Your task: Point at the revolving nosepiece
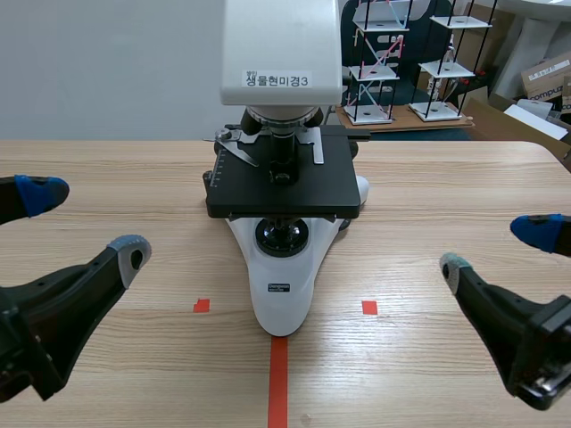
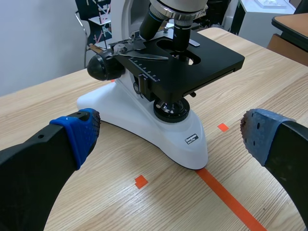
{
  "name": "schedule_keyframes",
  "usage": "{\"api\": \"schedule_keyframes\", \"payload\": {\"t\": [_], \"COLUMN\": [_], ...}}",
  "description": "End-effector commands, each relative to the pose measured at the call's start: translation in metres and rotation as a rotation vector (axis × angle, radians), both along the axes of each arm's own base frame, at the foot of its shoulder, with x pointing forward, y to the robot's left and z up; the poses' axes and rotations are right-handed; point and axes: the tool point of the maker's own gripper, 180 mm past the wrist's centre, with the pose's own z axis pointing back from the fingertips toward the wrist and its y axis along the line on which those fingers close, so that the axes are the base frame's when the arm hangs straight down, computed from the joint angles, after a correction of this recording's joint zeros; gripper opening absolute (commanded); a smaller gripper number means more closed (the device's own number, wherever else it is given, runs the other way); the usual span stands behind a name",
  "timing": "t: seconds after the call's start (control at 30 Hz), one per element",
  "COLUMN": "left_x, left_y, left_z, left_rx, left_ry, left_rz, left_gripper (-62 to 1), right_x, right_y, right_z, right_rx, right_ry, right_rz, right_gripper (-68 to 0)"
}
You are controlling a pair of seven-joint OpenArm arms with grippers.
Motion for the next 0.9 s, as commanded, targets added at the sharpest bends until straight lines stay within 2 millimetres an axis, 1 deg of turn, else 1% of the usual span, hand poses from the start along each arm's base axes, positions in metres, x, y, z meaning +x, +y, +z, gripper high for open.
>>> {"api": "schedule_keyframes", "payload": {"t": [0.0,0.13,0.2,0.27,0.3,0.43,0.5,0.6,0.7,0.77,0.87], "left_x": [0.001,0.001,0.001,0.001,0.001,0.001,0.001,0.001,0.001,0.001,0.001], "left_y": [-0.001,-0.001,-0.001,-0.001,-0.001,-0.001,-0.001,-0.001,-0.001,-0.001,-0.001], "left_z": [0.007,0.007,0.007,0.007,0.007,0.007,0.007,0.007,0.007,0.007,0.007], "left_rx": [-0.018,-0.018,-0.018,-0.018,-0.018,-0.018,-0.018,-0.018,-0.018,-0.018,-0.018], "left_ry": [-0.02,-0.02,-0.02,-0.02,-0.02,-0.02,-0.02,-0.02,-0.02,-0.02,-0.02], "left_rz": [0.004,0.004,0.004,0.004,0.004,0.004,0.004,0.004,0.004,0.004,0.004], "left_gripper": [0.6,0.6,0.6,0.6,0.6,0.6,0.6,0.6,0.6,0.6,0.6], "right_x": [0.008,0.017,0.023,0.029,0.031,0.039,0.041,0.044,0.048,0.051,0.058], "right_y": [0.002,0.003,0.004,0.007,0.009,0.026,0.037,0.053,0.064,0.069,0.072], "right_z": [0.015,0.024,0.03,0.037,0.04,0.048,0.051,0.056,0.062,0.062,0.055], "right_rx": [0.007,0.011,0.01,0.019,0.019,0.015,0.012,0.018,0.034,0.043,0.048], "right_ry": [-0.054,-0.099,-0.128,-0.158,-0.171,-0.224,-0.247,-0.277,-0.302,-0.307,-0.299], "right_rz": [0.013,0.012,0.016,0.021,0.026,0.077,0.108,0.153,0.184,0.196,0.201], "right_gripper": [-30.4,-49.3,-56.4,-61.3,-62.7,-63.0,-65.5,-65.6,-65.6,-65.7,-65.8]}}
